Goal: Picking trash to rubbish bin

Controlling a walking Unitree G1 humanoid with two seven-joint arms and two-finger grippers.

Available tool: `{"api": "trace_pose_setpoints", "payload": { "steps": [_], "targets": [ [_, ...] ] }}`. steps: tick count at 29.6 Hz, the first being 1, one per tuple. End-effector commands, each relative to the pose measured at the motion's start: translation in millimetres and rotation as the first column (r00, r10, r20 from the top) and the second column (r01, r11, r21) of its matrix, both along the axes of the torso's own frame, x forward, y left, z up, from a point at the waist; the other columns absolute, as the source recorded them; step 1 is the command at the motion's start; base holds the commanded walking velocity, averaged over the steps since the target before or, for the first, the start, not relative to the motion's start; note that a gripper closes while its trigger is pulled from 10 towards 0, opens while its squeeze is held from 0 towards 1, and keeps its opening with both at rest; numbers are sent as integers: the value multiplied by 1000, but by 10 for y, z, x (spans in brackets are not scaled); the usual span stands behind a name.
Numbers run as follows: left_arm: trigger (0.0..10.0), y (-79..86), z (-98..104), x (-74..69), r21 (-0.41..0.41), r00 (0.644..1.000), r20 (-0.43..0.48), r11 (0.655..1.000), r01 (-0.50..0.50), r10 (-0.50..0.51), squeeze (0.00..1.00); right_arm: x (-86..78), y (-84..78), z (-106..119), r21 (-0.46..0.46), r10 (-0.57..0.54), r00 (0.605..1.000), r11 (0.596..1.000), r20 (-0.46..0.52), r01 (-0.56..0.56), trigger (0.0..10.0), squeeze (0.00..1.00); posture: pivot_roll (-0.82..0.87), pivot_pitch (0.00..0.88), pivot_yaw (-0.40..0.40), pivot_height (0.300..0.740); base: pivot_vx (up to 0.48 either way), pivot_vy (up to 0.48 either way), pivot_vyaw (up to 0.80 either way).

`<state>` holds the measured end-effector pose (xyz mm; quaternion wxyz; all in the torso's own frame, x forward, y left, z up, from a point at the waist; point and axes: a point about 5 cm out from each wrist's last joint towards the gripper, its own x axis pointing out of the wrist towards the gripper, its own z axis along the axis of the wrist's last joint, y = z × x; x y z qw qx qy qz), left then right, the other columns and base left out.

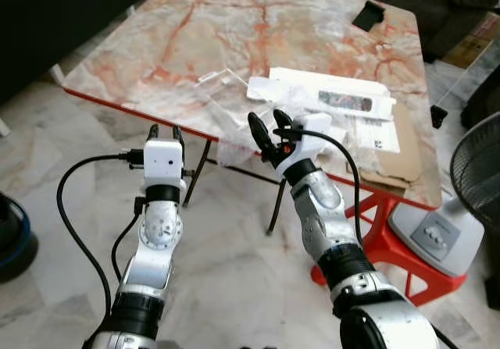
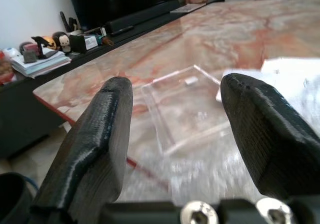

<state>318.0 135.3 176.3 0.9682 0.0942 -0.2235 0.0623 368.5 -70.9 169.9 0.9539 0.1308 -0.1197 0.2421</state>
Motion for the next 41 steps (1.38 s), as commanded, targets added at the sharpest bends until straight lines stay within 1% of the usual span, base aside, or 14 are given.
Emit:
{"api": "trace_pose_setpoints", "payload": {
  "steps": [1, 14, 16, 24, 27, 28, 33, 35, 41],
  "targets": [
    [10000, 22, -2, -14, -4, 1000, -3, 1000, -2, 2, 0, -13, 21, 45, 16, 0, 1000, 1000, 24, -1, 10000, 0, 97, 166, -172, 740, 319, 0, 0],
    [10000, 31, 13, -17, -4, 1000, -1, 1000, -4, 4, 0, -10, 27, 58, 22, 4, 1000, 1000, 21, -4, 10000, 0, 99, 174, -174, 740, 319, 0, 0],
    [10000, 36, 9, -23, -4, 1000, -3, 1000, -7, 7, 0, -17, 27, 45, 22, 4, 1000, 1000, 18, -4, 10000, 0, 100, 180, -175, 740, 322, 0, -684],
    [10000, 44, 17, -24, -4, 1000, -1, 1000, -11, 11, 0, -23, 33, 53, 18, 3, 1000, 1000, 27, -4, 10000, 0, 99, 188, -174, 740, 322, 0, 0],
    [10000, 47, 28, -23, -5, 1000, 2, 1000, -11, 11, 0, -27, 33, 67, 6, 2, 999, 1000, 42, -2, 10000, 0, 99, 189, -174, 740, 320, 0, 0],
    [10000, 48, 29, -23, -5, 1000, 2, 1000, -11, 11, 0, -38, 36, 82, -6, 6, 998, 1000, 63, -6, 10000, 0, 99, 189, -174, 740, 319, 0, 0],
    [10000, 39, 26, -23, -5, 1000, 0, 1000, -9, 9, 0, -49, 46, 80, -10, 11, 998, 1000, 66, -10, 10000, 0, 97, 191, -173, 740, 322, 0, 660],
    [10000, 35, 24, -22, -4, 1000, -1, 1000, -7, 7, 0, -40, 29, 74, 10, 2, 999, 1000, 54, -3, 10000, 0, 97, 191, -173, 740, 326, 0, 0],
    [10000, 27, 31, -24, -6, 1000, 1, 1000, -4, 4, 0, -40, 29, 76, 9, 4, 999, 1000, 54, -4, 10000, 0, 97, 192, -172, 740, 322, 0, 0]
  ]
}}
